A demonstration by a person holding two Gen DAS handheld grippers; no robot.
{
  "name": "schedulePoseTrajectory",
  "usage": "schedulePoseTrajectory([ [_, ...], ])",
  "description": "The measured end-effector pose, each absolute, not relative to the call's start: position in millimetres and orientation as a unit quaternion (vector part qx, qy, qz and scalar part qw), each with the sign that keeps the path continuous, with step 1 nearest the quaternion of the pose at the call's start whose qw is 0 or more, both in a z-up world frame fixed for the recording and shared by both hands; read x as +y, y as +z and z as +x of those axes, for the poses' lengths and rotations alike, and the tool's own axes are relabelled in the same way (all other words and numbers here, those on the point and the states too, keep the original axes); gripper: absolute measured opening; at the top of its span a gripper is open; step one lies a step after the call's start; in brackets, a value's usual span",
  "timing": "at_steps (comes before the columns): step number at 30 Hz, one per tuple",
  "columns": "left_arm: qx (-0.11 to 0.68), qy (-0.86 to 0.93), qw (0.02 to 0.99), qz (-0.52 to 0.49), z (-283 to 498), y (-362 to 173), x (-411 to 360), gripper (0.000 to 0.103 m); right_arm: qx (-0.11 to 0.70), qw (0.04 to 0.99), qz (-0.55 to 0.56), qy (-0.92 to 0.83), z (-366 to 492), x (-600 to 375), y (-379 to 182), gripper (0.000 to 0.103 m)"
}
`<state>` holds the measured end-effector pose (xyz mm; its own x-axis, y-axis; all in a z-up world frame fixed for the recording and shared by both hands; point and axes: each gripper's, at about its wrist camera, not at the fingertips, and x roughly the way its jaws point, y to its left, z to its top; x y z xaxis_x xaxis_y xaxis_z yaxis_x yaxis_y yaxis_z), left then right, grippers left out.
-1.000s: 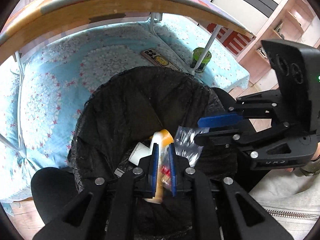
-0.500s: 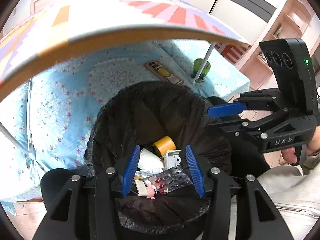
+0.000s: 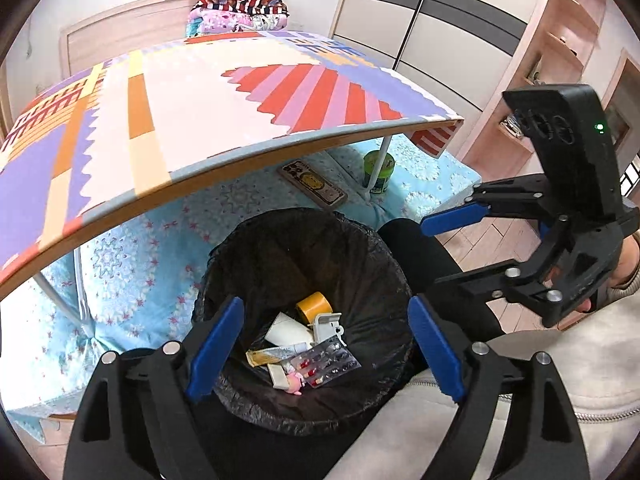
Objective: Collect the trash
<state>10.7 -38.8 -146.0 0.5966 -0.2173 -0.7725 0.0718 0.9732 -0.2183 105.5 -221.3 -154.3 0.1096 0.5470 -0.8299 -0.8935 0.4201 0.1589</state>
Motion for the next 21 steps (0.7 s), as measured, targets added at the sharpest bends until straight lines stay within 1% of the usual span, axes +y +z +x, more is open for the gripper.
schedulePoseTrajectory([
  [3,0.441,-0.078,0.891,-0.08,6,-139,-40,0.081,0.432,0.717,-0.209,0.506,96,-224,-145,0.081],
  [5,0.439,-0.078,0.891,-0.081,3,-134,-42,0.084,0.43,0.716,-0.213,0.507,92,-225,-141,0.081],
  [9,0.436,-0.077,0.893,-0.083,-1,-125,-45,0.085,0.428,0.713,-0.218,0.51,86,-226,-135,0.082],
  [21,0.429,-0.086,0.896,-0.081,-14,-108,-53,0.085,0.438,0.714,-0.225,0.497,78,-231,-133,0.083],
])
